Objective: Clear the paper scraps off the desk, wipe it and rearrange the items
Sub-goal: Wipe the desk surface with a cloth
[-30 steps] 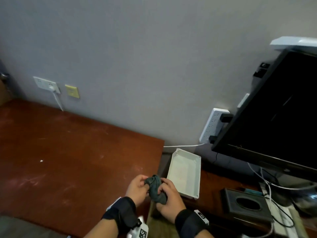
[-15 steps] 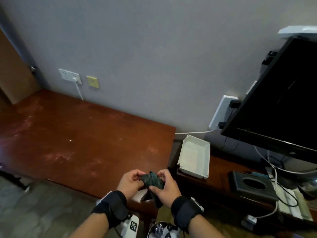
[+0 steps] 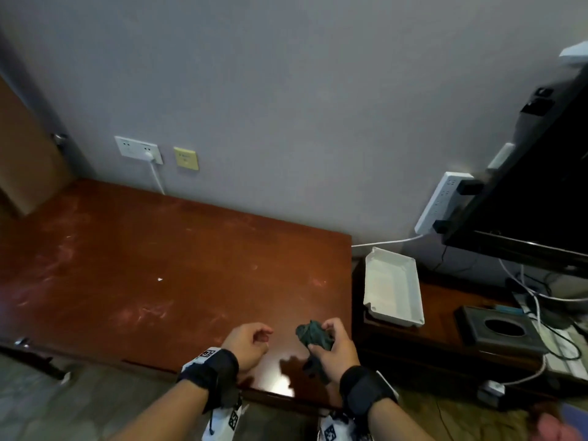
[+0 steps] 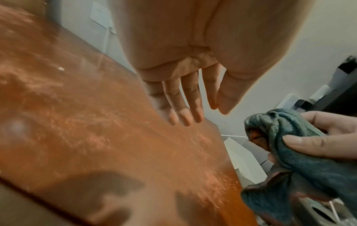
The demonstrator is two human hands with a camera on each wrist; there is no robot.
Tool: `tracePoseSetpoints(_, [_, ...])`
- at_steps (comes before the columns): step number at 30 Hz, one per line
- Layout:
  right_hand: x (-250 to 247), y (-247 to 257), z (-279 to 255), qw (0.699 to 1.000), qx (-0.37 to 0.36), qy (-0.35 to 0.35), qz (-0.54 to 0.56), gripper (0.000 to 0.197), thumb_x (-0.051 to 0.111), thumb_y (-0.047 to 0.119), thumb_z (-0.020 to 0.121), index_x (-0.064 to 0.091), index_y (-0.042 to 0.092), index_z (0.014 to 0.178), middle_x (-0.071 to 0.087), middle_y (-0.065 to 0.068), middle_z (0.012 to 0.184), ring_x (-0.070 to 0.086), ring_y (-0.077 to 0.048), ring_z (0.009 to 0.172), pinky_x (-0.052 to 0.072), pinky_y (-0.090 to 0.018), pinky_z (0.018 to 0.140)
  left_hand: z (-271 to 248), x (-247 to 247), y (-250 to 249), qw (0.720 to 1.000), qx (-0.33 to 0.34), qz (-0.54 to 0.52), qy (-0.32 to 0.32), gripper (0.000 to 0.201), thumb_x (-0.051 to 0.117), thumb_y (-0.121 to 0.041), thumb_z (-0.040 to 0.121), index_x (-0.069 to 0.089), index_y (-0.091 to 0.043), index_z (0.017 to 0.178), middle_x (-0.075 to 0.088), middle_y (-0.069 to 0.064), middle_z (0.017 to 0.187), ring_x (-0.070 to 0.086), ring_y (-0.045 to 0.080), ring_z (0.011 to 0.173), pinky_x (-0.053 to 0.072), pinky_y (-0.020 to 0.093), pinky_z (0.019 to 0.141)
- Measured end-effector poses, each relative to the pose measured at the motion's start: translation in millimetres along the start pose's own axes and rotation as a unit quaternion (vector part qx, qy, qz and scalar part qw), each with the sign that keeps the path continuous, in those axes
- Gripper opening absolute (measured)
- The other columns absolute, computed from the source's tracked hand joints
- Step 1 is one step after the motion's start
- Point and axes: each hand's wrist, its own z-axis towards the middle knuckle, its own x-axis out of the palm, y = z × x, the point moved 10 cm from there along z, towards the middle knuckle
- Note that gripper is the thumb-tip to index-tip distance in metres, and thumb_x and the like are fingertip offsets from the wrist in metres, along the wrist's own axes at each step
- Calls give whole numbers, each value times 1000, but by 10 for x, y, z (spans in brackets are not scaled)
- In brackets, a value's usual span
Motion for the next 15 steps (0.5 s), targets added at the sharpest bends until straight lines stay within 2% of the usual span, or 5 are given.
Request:
tracePoseSetpoints(2, [174,106,99,1000,10,-9,-5,37,73,8,79,46,23,99,60,3,97,60,-5,81,47,-12,59,167,-256,150,999,3,50,3,32,63,-18,91,60,-35,118,63,-10,120,58,5,106,45,17,93])
tracePoseSetpoints(4, [320,167,193,999,22,-23,1,37,72,5,80,45,23,99,60,2,97,58,-4,79,43,-10,56,366,-477,297,993,-3,112,21,38,64,-23,91,58,-32,128,58,-8,129,56,10,114,45,23,100])
tracePoseSetpoints(8, [502,187,329,998,49,-45,5,38,70,3,82,46,23,103,58,6,96,57,-5,81,42,-10,59,824,-770,510,966,-25,248,68,54,63,-32,92,46,-26,142,45,4,145,49,22,129,41,31,107])
tracePoseSetpoints(10, [559,171,414,997,62,-44,3,37,68,2,83,47,23,106,57,10,97,59,-7,85,45,-13,67,1100,-881,609,956,-42,282,71,63,65,-36,90,40,-26,147,38,6,151,43,27,134,39,35,110])
tracePoseSetpoints(15, [553,16,770,995,85,-49,4,37,68,4,85,49,26,107,59,10,99,60,-13,93,45,-20,77,1702,-924,1018,933,-139,317,102,96,68,-49,85,8,-30,157,-4,10,165,4,40,149,24,54,118])
